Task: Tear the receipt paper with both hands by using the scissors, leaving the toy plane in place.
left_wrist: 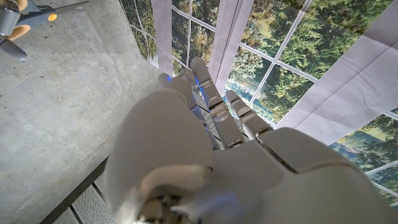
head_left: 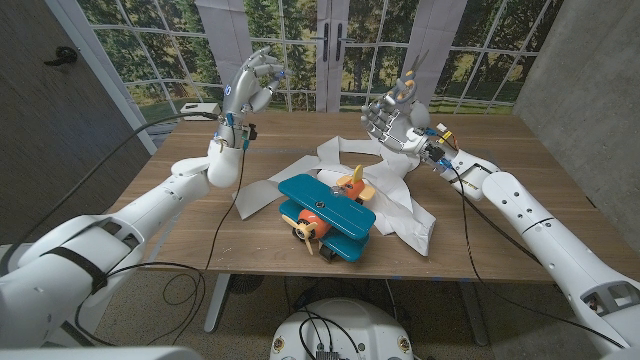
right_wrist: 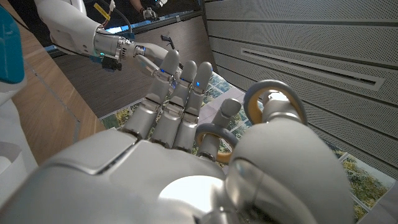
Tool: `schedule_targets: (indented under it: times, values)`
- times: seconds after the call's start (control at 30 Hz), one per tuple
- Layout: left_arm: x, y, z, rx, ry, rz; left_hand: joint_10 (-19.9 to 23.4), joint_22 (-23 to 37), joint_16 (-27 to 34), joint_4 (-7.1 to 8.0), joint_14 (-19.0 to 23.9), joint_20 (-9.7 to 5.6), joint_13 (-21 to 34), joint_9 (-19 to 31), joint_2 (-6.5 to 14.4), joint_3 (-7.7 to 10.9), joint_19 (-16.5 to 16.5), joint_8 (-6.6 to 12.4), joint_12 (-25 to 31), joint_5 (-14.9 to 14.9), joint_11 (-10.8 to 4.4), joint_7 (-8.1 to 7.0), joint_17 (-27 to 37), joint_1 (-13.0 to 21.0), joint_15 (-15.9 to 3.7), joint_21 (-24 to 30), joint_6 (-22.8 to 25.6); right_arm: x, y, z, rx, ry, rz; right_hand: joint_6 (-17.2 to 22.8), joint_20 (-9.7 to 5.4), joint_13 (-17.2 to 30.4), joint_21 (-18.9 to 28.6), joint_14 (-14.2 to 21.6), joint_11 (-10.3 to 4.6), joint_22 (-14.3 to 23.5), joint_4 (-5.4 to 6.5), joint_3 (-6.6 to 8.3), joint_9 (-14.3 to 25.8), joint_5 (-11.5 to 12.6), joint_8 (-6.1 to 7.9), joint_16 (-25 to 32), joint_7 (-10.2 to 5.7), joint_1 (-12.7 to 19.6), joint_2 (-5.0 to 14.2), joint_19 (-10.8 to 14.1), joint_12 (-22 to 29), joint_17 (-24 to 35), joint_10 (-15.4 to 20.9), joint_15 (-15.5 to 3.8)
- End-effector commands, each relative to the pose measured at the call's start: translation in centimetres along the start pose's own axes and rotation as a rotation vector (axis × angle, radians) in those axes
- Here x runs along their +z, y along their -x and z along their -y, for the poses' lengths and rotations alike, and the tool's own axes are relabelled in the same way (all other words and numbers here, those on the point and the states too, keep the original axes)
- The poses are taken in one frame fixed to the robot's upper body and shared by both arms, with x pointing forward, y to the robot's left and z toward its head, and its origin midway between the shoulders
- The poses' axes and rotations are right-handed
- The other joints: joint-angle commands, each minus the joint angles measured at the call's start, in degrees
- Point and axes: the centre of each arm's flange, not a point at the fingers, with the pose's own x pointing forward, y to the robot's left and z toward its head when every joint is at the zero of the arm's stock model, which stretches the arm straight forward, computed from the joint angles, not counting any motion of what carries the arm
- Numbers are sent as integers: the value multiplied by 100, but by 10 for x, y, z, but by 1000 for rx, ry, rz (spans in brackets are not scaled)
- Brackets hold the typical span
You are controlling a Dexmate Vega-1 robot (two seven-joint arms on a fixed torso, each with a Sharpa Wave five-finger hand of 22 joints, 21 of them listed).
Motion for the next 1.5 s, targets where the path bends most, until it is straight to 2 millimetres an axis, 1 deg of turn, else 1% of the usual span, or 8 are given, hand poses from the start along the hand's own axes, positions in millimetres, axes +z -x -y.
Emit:
schedule_targets:
  times: [0.03, 0.1, 0.33, 0.53, 0.8, 1.33, 1.4, 1.5]
  values:
    - [0, -1, 2, -8, -13, 5, 35, -6, -13, -18, -21, -39, 14, -3, 5, 42, -9, -19, 0, -19, -20, 10, 23, -27, -667, -28, 59, 6, 3, 1, 20, 18, 32, 839, 159, -270, -111, -90, 128, 20, 91, -167, 4, 10, 1068, 6, 830, -285, -131, 19, -251, -91, 29, 126]
    - [0, -1, 3, -10, -13, 3, 41, -6, -14, -19, -22, -37, 18, -5, 5, 44, -9, -18, 3, -20, -21, 17, 22, -27, -666, -28, 63, 6, 3, 2, 28, 14, 40, 849, 218, -377, -157, -87, 178, 20, 115, -250, 3, 4, 1069, 18, 868, -378, -221, 45, -348, -136, 44, 141]
    - [-4, 0, 2, -9, -15, -5, 40, -7, -10, -23, -15, -44, 15, -9, 4, 51, -15, -18, -4, -23, -22, 16, 29, -30, -666, -31, 71, 9, 3, 5, 25, 37, 57, 862, 381, -634, -306, -196, 257, 18, 161, -379, 4, 27, 1075, 11, 927, -506, -300, 34, -616, -241, 0, 259]
    - [-6, 2, 1, -1, -20, -14, 41, -8, -14, -27, -19, -45, 14, -13, 2, 57, -18, -21, -10, -24, -22, 14, 28, -33, -666, -33, 68, 11, 4, 8, 13, 45, 64, 949, 543, -945, -509, -394, 424, 17, 349, -655, -2, 19, 1061, 1, 1072, -954, -402, 20, -928, -343, -28, 495]
    - [-9, 4, 0, 6, -19, -24, 42, -8, -17, -29, -18, -46, 17, -17, 2, 64, -20, -25, -14, -27, -21, 18, 27, -38, -666, -34, 63, 14, 6, 8, 2, 66, 50, 955, 571, -1076, -593, -412, 464, 17, 376, -698, -1, 41, 1064, 20, 1168, -992, -356, 32, -1062, -390, -50, 526]
    - [-12, 5, 2, 35, 9, -66, 47, -8, -20, -37, -19, -23, 38, -26, -2, 79, -22, -26, -12, -29, -21, 14, 30, -45, -666, -35, 72, 14, 8, 5, -7, 79, 36, 872, 571, -1228, -683, -473, 463, 18, 390, -721, -1, 67, 1048, 25, 1183, -986, -290, 81, -1222, -446, -80, 566]
    - [-12, 5, 2, 41, 15, -72, 57, -8, -23, -39, -16, -19, 51, -30, -4, 84, -20, -40, -6, -27, -23, -9, 27, -52, -666, -34, 42, 13, 9, 5, -8, 71, 33, 835, 567, -1252, -699, -489, 473, 18, 383, -718, -1, 72, 1043, 24, 1186, -966, -275, 86, -1247, -455, -84, 562]
    - [-13, 6, 2, 46, 22, -83, 9, -1, -54, 36, -38, 22, -17, -55, 33, 95, -14, -168, -88, -24, -16, -40, 0, -177, -668, -27, -220, 11, 11, 6, -18, 71, 27, 805, 561, -1289, -724, -512, 466, 19, 376, -710, -1, 81, 1045, 23, 1185, -936, -248, 96, -1284, -468, -85, 572]
